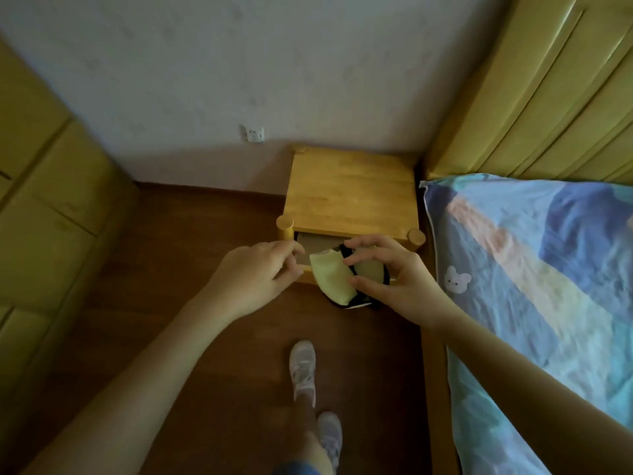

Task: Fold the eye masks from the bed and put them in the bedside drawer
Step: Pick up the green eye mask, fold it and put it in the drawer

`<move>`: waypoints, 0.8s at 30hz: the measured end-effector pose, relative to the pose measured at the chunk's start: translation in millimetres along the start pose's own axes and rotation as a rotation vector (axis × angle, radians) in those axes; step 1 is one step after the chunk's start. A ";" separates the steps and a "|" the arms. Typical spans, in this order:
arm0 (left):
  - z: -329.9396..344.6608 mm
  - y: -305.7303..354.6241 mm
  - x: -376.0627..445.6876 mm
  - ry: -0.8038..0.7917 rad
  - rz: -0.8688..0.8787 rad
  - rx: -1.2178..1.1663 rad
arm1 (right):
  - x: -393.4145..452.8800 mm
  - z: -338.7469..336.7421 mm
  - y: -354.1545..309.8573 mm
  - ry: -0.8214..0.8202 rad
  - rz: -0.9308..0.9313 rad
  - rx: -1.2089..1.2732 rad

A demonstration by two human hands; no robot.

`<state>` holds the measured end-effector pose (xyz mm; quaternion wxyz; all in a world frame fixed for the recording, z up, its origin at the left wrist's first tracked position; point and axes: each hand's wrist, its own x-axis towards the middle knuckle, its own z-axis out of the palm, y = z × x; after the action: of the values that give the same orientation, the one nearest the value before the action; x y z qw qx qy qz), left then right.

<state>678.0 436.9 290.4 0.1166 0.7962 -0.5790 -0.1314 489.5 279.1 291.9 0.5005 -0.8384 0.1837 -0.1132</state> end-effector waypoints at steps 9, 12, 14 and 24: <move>91.8 -59.7 145.0 -0.196 -0.105 -0.279 | 106.1 20.5 124.6 -0.046 0.201 0.048; 122.8 -76.8 179.2 -0.236 -0.153 -0.328 | 128.6 24.2 162.2 -0.037 0.252 0.097; 150.1 -87.4 195.8 -0.277 -0.182 -0.398 | 140.0 27.0 190.1 -0.011 0.289 0.153; 297.1 -141.4 247.3 -0.406 -0.482 -0.637 | 162.9 74.5 338.1 0.112 0.621 0.420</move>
<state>774.7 234.1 -54.5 0.2061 0.7909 -0.3188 -0.4800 599.2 124.0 -40.2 0.6610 -0.6147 0.4288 -0.0368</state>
